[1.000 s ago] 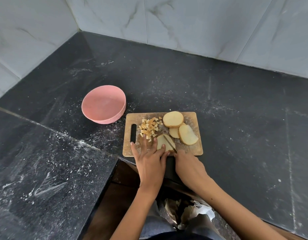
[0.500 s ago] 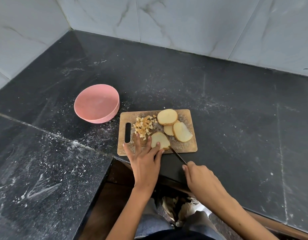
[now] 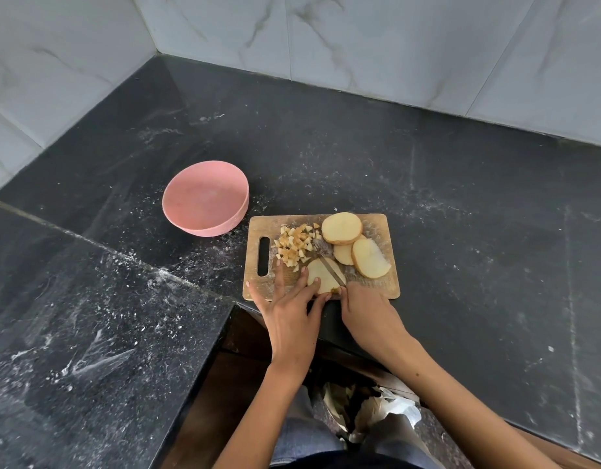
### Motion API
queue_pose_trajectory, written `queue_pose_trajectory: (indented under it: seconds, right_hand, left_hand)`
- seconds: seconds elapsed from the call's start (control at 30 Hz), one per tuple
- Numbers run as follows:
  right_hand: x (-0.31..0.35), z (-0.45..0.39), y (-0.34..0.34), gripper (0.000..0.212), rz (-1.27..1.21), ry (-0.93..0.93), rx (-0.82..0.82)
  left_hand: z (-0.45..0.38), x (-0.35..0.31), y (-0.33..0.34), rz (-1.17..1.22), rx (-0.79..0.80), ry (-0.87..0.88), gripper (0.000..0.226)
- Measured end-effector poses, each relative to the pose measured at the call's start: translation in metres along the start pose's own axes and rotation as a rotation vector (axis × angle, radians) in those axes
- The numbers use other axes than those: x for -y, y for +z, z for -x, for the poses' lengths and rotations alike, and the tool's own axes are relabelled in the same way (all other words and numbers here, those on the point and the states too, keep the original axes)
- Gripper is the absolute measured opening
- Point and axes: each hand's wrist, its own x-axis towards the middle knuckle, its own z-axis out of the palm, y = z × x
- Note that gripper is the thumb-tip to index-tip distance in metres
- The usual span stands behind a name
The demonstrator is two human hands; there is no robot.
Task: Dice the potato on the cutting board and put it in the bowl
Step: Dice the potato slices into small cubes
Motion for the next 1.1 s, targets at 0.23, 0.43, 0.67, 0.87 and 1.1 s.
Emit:
queue_pose_trajectory:
  seconds: [0.23, 0.43, 0.67, 0.87, 1.1]
  right_hand:
    - [0.01, -0.007, 0.0, 0.031, 0.08, -0.027, 0.015]
    - [-0.006, 0.015, -0.002, 0.033, 0.118, 0.0, 0.107]
    - [-0.029, 0.045, -0.001, 0.026, 0.131, 0.023, 0.16]
    - [-0.038, 0.057, -0.015, 0.031, 0.086, 0.008, 0.144]
    - [-0.019, 0.035, -0.023, 0.034, 0.004, -0.029, 0.046]
  left_hand:
    - [-0.001, -0.001, -0.001, -0.008, 0.001, 0.025, 0.022]
    - [-0.001, 0.0, 0.001, -0.024, -0.006, 0.026, 0.018]
    - [0.0, 0.0, 0.003, -0.015, 0.003, 0.002, 0.016]
    - [-0.001, 0.002, 0.002, 0.03, -0.026, -0.01, 0.013]
    - [0.0, 0.0, -0.003, 0.032, -0.058, 0.0, 0.013]
